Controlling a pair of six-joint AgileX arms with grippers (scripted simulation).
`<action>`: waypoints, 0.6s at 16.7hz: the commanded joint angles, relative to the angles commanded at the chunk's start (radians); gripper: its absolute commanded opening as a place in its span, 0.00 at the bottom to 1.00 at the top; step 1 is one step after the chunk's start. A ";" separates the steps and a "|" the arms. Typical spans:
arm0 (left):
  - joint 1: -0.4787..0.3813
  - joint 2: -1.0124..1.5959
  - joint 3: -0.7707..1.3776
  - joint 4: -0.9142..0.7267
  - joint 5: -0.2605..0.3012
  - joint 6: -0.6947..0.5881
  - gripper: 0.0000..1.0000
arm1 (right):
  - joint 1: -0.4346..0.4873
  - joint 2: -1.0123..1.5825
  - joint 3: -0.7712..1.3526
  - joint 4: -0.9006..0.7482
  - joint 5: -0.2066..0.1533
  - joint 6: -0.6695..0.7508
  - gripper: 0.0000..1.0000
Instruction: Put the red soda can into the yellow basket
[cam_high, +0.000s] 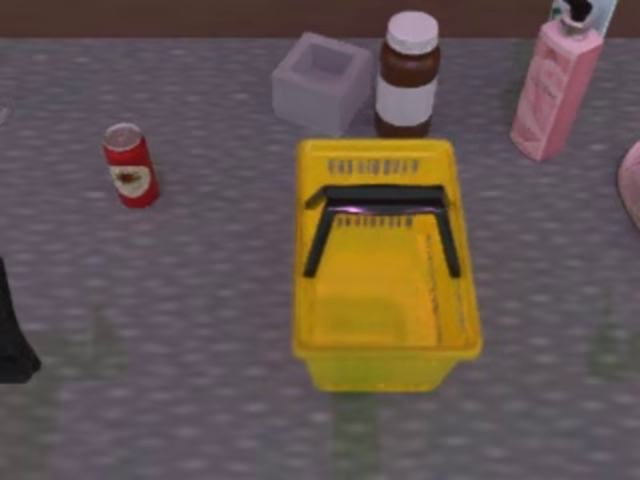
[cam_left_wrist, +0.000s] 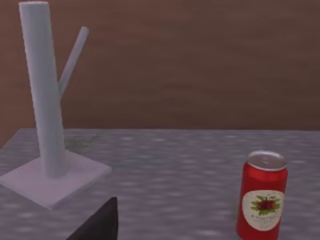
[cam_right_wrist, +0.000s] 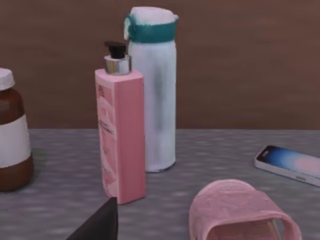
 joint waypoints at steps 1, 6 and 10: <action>0.000 0.000 0.000 0.000 0.000 0.000 1.00 | 0.000 0.000 0.000 0.000 0.000 0.000 1.00; -0.012 0.087 0.090 -0.053 0.007 0.023 1.00 | 0.000 0.000 0.000 0.000 0.000 0.000 1.00; -0.034 0.318 0.319 -0.195 0.014 0.085 1.00 | 0.000 0.000 0.000 0.000 0.000 0.000 1.00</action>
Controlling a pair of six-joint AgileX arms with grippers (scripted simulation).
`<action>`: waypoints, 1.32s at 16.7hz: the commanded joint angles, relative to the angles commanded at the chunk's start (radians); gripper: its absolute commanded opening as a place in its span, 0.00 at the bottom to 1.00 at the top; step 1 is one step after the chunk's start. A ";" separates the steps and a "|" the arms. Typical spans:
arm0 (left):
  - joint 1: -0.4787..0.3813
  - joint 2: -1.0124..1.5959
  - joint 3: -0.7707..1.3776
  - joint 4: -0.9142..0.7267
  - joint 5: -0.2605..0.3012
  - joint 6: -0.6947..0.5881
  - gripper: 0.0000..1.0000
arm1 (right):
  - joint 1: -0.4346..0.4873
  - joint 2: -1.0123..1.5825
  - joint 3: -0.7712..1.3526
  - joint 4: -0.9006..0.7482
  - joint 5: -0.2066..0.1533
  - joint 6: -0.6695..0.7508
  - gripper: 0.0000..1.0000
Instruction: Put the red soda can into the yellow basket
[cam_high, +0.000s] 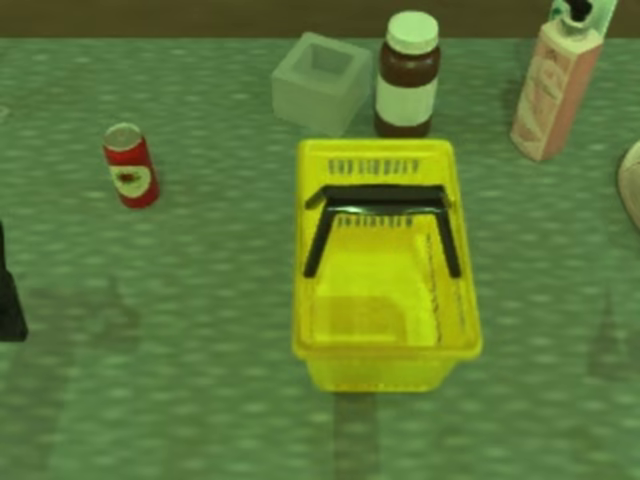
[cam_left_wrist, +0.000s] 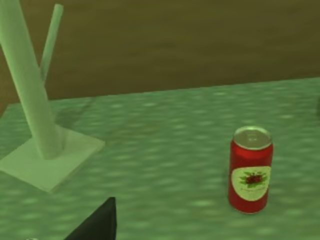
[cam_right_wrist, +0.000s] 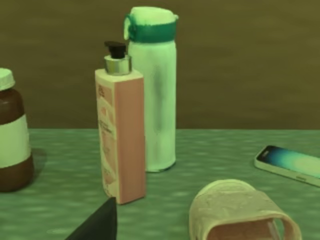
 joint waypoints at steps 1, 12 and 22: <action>-0.006 0.076 0.074 -0.046 0.001 0.020 1.00 | 0.000 0.000 0.000 0.000 0.000 0.000 1.00; -0.067 1.174 1.150 -0.709 0.002 0.314 1.00 | 0.000 0.000 0.000 0.000 0.000 0.000 1.00; -0.106 2.051 2.019 -1.230 -0.004 0.547 1.00 | 0.000 0.000 0.000 0.000 0.000 0.000 1.00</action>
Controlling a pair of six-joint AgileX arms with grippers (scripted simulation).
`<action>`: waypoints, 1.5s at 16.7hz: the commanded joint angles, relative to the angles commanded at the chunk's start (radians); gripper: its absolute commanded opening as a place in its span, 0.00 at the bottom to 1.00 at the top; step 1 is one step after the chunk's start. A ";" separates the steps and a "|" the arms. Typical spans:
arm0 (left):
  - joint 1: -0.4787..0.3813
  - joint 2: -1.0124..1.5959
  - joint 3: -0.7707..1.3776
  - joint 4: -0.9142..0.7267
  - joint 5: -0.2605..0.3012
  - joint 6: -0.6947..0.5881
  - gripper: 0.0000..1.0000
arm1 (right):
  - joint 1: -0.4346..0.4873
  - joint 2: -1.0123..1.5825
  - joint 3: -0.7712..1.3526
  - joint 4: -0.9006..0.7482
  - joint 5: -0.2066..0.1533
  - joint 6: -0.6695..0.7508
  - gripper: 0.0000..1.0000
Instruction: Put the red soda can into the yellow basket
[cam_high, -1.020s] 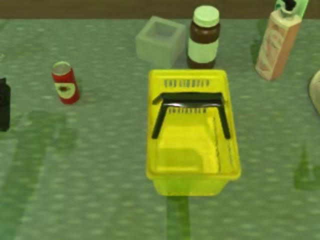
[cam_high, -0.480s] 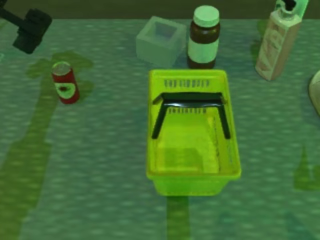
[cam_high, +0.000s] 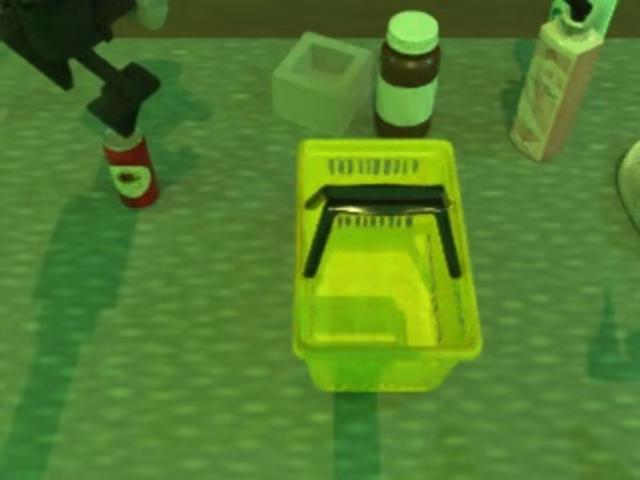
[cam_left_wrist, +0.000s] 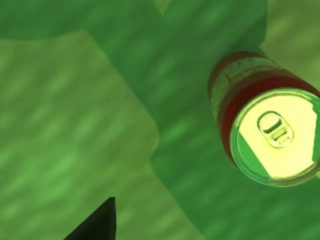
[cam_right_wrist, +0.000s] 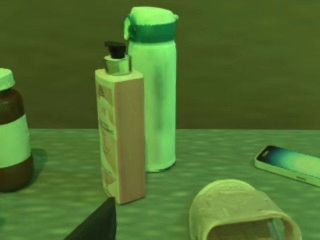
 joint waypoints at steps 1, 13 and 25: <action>-0.002 0.055 0.054 -0.032 -0.001 0.014 1.00 | 0.000 0.000 0.000 0.000 0.000 0.000 1.00; -0.005 0.179 0.139 -0.069 -0.003 0.051 1.00 | 0.000 0.000 0.000 0.000 0.000 0.000 1.00; -0.006 0.152 -0.081 0.118 -0.003 0.049 0.85 | 0.000 0.000 0.000 0.000 0.000 0.000 1.00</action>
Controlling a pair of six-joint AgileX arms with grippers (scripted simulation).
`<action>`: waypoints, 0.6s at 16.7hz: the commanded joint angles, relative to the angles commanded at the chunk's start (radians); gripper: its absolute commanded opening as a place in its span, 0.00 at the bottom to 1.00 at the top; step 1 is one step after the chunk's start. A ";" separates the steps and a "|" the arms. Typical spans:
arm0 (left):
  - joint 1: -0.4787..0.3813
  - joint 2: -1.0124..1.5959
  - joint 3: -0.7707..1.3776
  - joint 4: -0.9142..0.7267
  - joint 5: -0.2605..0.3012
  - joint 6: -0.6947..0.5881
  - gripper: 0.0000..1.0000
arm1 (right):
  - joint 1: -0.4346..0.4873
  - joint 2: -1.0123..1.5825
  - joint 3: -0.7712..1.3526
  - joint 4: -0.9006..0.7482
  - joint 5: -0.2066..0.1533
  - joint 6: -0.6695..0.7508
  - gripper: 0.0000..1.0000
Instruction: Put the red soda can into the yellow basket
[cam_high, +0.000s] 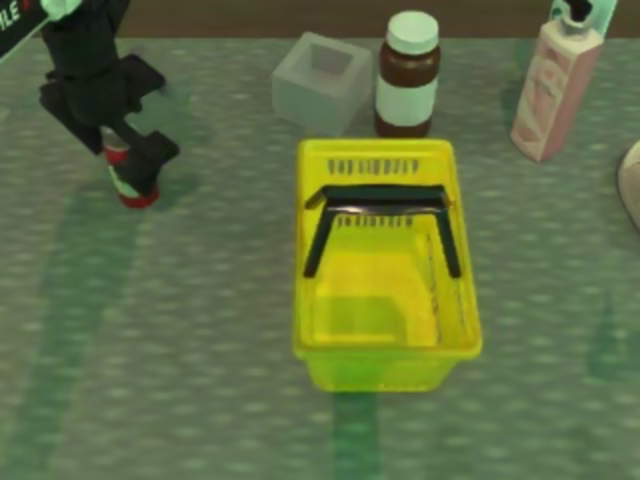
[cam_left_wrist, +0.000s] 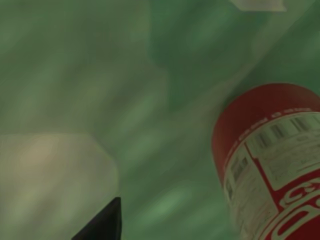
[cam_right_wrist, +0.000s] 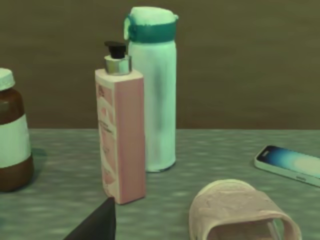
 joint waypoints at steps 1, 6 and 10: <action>0.000 0.000 0.000 0.000 0.000 0.000 0.77 | 0.000 0.000 0.000 0.000 0.000 0.000 1.00; 0.000 0.000 0.000 0.000 0.000 0.000 0.40 | 0.000 0.000 0.000 0.000 0.000 0.000 1.00; 0.000 0.000 0.000 0.000 0.000 0.000 0.10 | 0.000 0.000 0.000 0.000 0.000 0.000 1.00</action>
